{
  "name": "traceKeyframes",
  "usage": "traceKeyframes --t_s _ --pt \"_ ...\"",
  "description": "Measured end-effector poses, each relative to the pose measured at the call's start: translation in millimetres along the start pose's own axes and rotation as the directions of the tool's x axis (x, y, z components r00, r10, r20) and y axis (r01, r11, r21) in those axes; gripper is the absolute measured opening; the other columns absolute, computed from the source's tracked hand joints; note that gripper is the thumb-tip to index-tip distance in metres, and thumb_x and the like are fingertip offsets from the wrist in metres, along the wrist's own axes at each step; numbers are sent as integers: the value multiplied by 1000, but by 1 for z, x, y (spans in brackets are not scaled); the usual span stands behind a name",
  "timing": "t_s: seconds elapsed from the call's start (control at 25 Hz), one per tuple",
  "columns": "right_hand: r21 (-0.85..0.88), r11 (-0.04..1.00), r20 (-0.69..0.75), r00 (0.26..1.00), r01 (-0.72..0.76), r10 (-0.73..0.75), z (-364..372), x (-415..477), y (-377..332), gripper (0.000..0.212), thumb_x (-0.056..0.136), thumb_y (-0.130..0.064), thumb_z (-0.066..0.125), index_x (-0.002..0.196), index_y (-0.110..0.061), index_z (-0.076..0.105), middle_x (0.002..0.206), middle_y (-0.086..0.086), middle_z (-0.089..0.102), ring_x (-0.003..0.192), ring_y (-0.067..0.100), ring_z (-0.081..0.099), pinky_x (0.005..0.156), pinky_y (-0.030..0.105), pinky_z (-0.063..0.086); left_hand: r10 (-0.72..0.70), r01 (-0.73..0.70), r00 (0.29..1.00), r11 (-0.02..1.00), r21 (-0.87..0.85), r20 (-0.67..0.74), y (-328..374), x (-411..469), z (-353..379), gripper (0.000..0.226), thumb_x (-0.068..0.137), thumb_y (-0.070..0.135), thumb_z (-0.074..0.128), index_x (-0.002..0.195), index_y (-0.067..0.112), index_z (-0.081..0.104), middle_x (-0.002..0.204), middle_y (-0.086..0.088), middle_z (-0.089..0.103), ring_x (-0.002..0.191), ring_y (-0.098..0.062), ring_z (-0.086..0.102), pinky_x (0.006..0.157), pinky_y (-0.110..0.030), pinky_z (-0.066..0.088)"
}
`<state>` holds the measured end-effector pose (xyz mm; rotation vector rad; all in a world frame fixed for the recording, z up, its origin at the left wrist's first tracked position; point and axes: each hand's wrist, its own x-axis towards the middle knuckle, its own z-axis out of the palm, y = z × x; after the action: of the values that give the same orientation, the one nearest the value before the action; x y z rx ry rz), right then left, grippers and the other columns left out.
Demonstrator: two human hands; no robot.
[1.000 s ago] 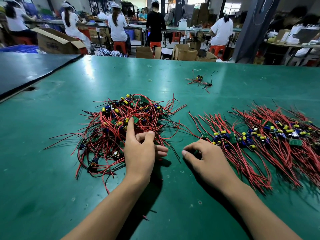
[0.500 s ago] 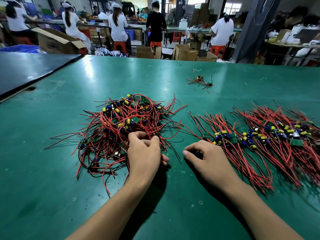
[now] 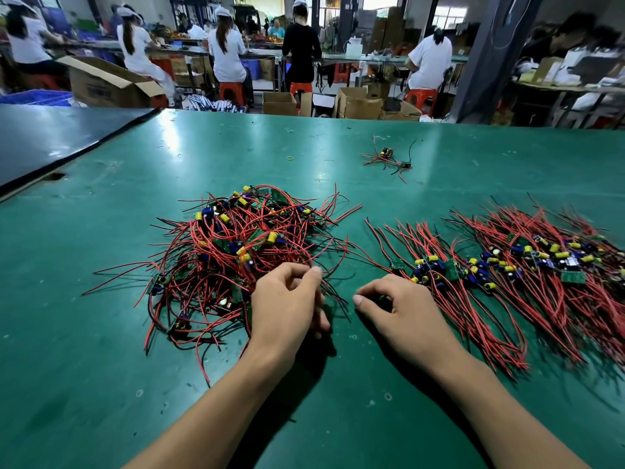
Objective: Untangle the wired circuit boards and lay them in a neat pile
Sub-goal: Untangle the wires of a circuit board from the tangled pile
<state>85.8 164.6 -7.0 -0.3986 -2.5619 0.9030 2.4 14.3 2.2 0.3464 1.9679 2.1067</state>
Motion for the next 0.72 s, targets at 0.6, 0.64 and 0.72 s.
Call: traceKeyframes --t_s 0.6,0.64,0.72 --pt "778 621 -81 965 -96 251 -4 7 -7 32 79 -42 80 99 -19 67 82 5 75 55 7 55 52 20 46 -152 224 867 969 -100 474 5 -19 17 23 96 23 58 80 8 64 62 -11 61 47 -22 61 41 -23 48" --pt "878 464 -42 948 -114 314 -10 10 -7 36 73 -43 81 93 -18 66 80 5 74 49 6 50 47 16 42 -157 227 878 968 -105 451 3 -17 17 21 97 19 57 83 4 64 65 -13 62 52 -24 64 45 -25 51" --pt "972 194 53 925 -135 377 -20 15 -7 29 68 -44 77 80 -19 68 74 1 71 44 4 44 44 14 37 -165 229 887 968 -100 432 1 -15 16 17 97 10 55 87 1 65 67 -14 64 58 -26 66 49 -27 55"
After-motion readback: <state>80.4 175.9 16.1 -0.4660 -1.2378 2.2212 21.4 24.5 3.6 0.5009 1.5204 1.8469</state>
